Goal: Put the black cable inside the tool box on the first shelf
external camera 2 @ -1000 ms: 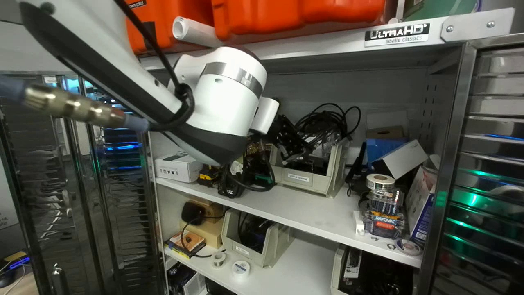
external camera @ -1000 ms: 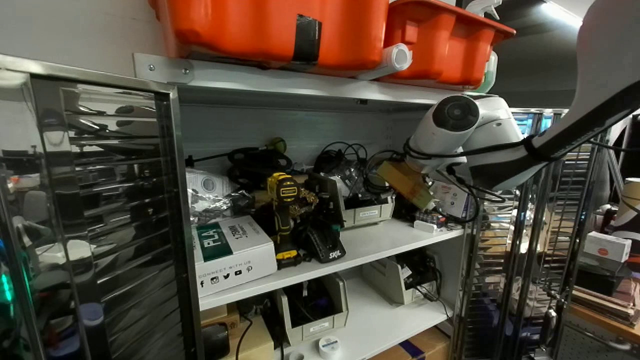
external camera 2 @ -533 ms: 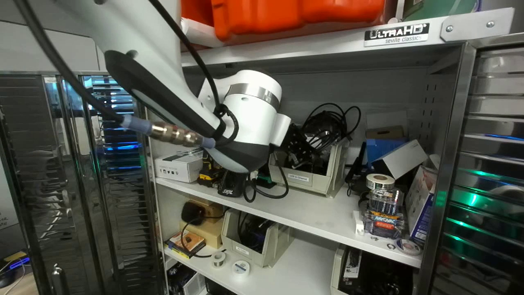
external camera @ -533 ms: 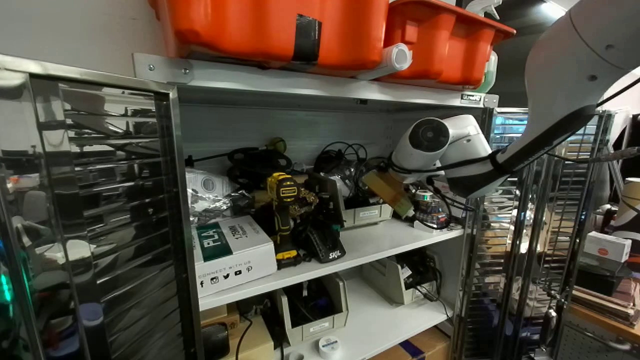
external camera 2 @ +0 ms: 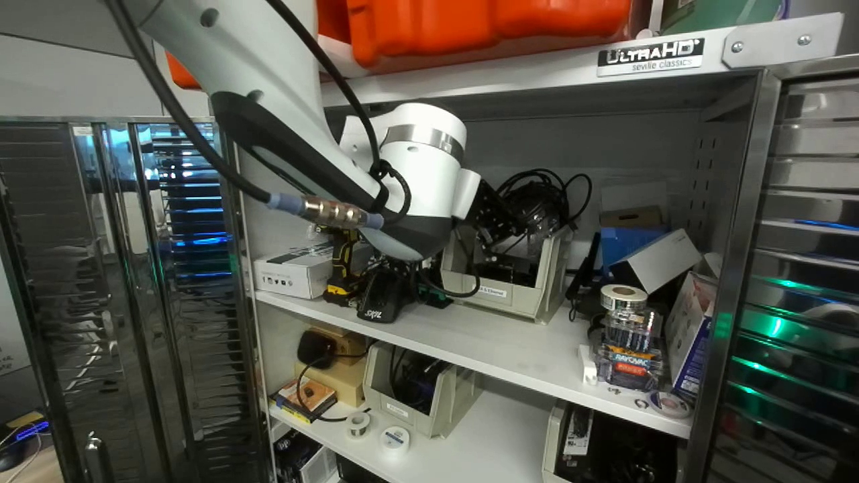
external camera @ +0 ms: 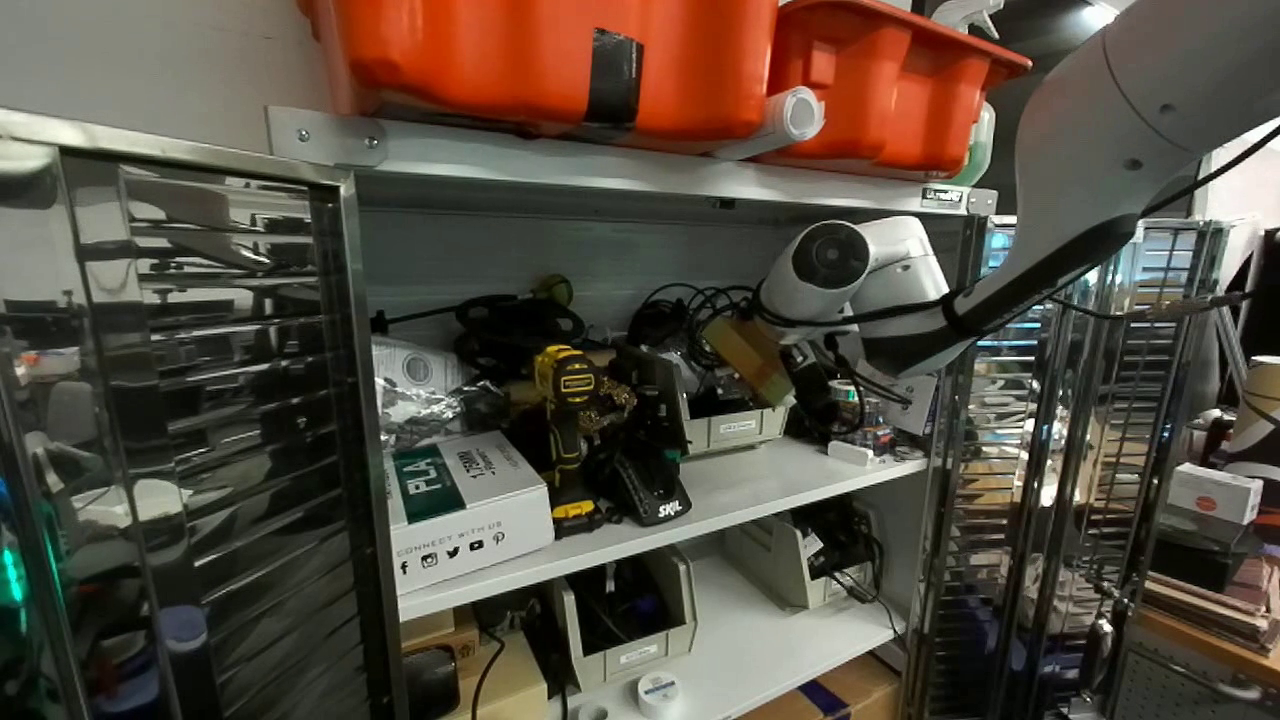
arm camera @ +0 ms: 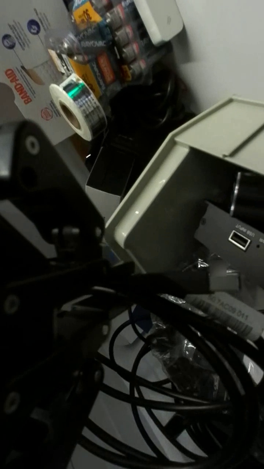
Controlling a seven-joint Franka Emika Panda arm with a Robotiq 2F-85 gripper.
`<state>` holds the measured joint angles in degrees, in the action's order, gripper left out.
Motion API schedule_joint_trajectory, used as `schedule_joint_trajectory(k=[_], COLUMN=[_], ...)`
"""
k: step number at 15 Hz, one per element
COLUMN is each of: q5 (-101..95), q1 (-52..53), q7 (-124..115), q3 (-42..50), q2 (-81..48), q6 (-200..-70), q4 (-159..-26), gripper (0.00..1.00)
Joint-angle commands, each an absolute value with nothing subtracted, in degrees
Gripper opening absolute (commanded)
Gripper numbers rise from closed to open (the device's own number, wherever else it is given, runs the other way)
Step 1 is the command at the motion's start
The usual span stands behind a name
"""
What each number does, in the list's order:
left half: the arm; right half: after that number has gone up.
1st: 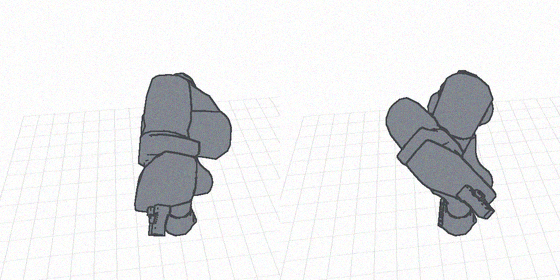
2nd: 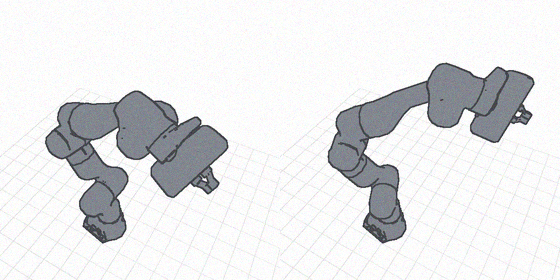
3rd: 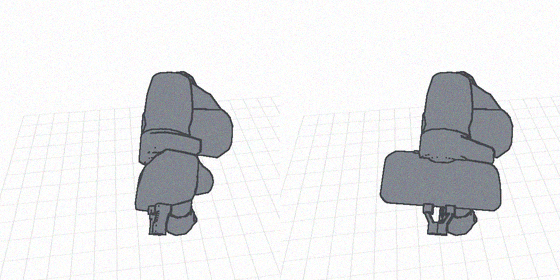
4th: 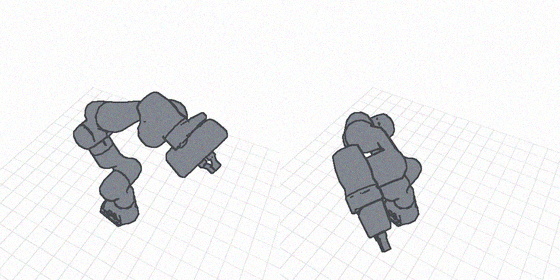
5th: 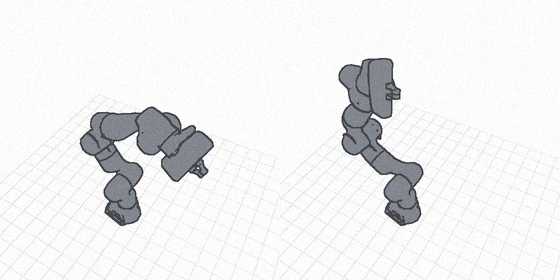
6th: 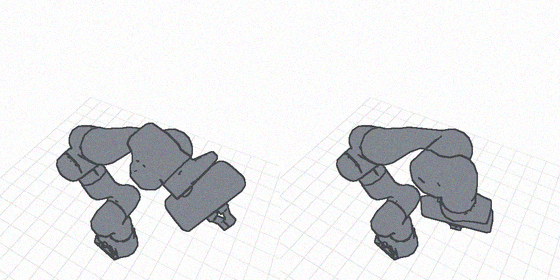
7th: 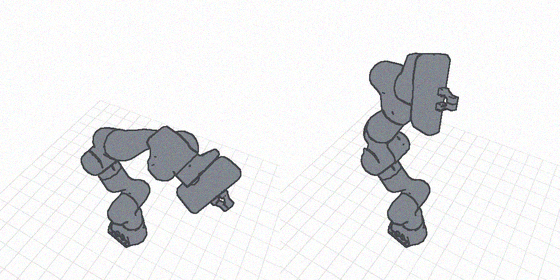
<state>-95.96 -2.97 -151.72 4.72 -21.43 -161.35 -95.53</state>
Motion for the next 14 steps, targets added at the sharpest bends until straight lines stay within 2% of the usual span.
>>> schedule_joint_trajectory(k=[1,5,6,8,14], q5=[-95.5,-93.31,-92.62,-92.19,-94.58], q1=[-3.13,-3.3,-3.39,-3.26,-2.9], q7=[-151.72,-149.96,-149.17,-148.81,-151.06], q3=[4.29,3.61,3.33,2.89,2.08], q2=[-25.46,-28.43,-28.5,-27.55,-22.51], q6=[-162.06,-162.44,-163.04,-163.5,-166.2], q4=[-90.92,-88.84,-88.61,-88.76,-90.24], gripper=[0.09,0.09,0.41,0.49,0.95])
